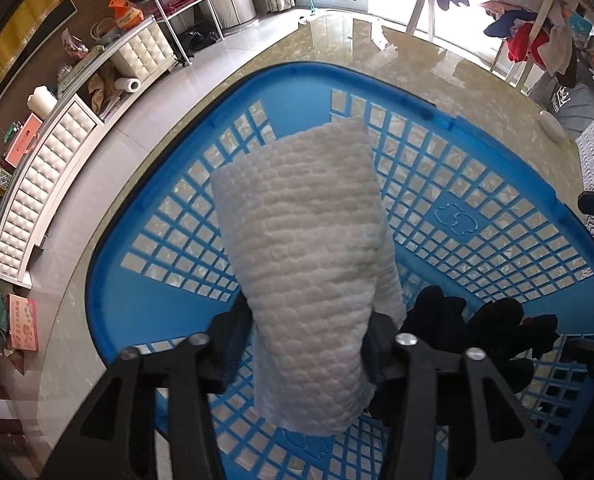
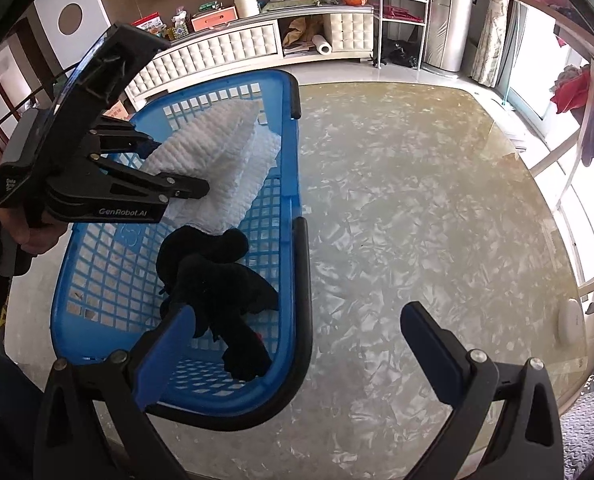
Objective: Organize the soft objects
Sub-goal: 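Carry the white quilted pad over the blue basket and release it with the left tool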
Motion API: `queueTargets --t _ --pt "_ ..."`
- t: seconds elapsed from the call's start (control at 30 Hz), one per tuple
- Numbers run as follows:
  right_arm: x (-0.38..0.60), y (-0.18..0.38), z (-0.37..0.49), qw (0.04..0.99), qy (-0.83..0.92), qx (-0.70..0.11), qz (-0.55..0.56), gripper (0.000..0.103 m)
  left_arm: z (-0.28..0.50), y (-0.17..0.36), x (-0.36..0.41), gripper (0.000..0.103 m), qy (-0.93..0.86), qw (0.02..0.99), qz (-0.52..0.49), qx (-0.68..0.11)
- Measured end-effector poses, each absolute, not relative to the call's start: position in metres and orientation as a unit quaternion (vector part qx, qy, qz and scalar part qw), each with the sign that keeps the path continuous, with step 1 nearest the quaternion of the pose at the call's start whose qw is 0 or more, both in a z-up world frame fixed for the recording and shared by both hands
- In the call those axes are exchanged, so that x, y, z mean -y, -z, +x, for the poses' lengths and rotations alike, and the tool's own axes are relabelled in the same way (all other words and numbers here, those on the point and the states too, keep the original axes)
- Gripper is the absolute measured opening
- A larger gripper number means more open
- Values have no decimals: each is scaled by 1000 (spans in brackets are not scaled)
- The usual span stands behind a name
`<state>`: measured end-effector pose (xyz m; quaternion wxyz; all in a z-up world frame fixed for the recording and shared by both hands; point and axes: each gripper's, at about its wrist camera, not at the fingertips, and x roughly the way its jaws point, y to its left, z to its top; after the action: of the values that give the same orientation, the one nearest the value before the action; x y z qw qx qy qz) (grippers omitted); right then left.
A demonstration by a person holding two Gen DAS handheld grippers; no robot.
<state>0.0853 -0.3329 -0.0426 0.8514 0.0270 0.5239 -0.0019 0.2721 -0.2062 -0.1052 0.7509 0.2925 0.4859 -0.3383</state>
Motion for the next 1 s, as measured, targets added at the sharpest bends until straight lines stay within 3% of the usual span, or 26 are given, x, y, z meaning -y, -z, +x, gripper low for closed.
queueTargets --t 0.07,0.17,0.6,0.8,0.93,1.0 --pt "333 43 85 851 6 -524 23 103 271 103 206 69 339 753 292 -482" --pt "334 43 85 850 10 -526 23 103 271 100 205 81 336 756 292 -479" --pt "324 27 79 861 20 -509 1 103 241 57 179 81 336 775 279 -456" --pt "310 9 70 871 10 -492 -10 103 207 29 155 89 334 793 266 -434" --pt "298 -4 64 878 4 -478 -18 103 185 13 134 103 332 804 249 -426" --pt "292 -12 59 883 -5 -469 -15 103 175 5 121 103 330 810 237 -423"
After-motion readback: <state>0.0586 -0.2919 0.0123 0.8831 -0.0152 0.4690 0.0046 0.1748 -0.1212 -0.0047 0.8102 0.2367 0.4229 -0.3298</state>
